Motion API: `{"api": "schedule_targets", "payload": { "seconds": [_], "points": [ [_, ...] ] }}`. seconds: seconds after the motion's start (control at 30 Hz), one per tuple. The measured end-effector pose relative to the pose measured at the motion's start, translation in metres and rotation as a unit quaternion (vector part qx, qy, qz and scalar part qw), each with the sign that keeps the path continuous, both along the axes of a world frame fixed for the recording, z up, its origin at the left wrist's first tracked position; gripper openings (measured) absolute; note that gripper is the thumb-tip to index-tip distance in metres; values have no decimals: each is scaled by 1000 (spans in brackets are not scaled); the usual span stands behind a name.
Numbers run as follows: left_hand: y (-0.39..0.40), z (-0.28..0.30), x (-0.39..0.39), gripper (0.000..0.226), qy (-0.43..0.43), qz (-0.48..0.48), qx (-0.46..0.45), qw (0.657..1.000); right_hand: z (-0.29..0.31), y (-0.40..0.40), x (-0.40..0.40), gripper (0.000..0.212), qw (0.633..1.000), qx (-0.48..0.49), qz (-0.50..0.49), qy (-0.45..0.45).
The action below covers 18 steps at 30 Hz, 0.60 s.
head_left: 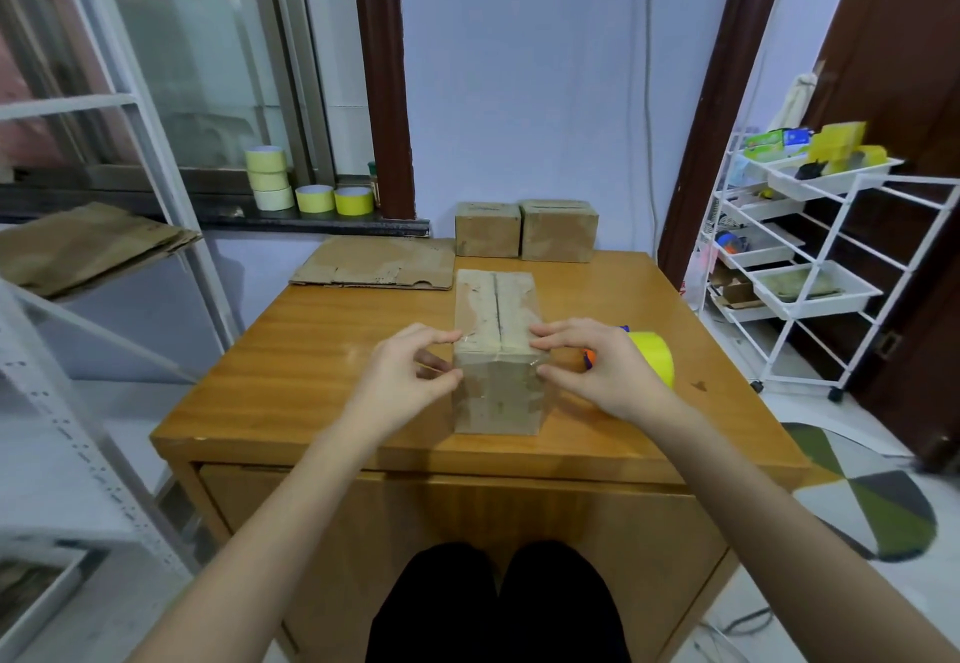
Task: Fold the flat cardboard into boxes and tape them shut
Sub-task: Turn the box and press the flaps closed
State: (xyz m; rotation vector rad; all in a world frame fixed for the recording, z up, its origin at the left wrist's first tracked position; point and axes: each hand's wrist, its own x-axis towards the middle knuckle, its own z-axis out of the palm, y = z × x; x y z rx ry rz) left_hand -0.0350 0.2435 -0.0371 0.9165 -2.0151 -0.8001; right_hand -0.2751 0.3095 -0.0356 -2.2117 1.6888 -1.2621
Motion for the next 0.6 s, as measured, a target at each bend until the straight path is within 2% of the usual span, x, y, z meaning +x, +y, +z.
{"api": "schedule_targets", "payload": {
  "seconds": [0.13, 0.43, 0.53, 0.6],
  "points": [
    [-1, -1, -3, 34, -17, 40, -20, 999, 1, -6, 2, 21, 1000, -8, -7, -21],
    [-7, -4, 3, 26, -23, 2, -3, 1000, -3, -6, 2, 12, 997, 17, 10, -71],
    [-4, -1, 5, 30, -34, -13, 20, 999, 3, -5, 5, 23, 998, 26, -9, -62],
    [-1, 5, 3, 32, -47, 1, 18, 999, 12, -8, 9, 28, 999, 36, -31, -21]
  ]
}}
